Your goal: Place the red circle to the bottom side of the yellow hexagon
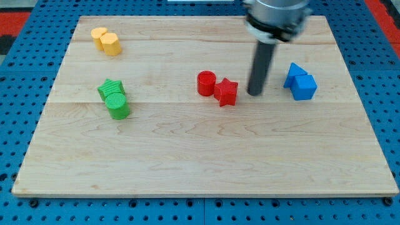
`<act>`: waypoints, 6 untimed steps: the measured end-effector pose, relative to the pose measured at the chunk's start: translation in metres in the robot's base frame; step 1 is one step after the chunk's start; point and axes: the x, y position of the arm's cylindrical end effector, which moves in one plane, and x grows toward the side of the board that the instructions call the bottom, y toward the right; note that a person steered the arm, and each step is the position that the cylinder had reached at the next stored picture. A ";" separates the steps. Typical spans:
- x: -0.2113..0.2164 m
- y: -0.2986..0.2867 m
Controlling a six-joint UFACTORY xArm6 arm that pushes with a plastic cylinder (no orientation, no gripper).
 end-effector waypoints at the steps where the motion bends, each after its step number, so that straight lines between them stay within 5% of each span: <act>1: 0.004 -0.060; 4: 0.006 -0.143; 6: -0.048 -0.224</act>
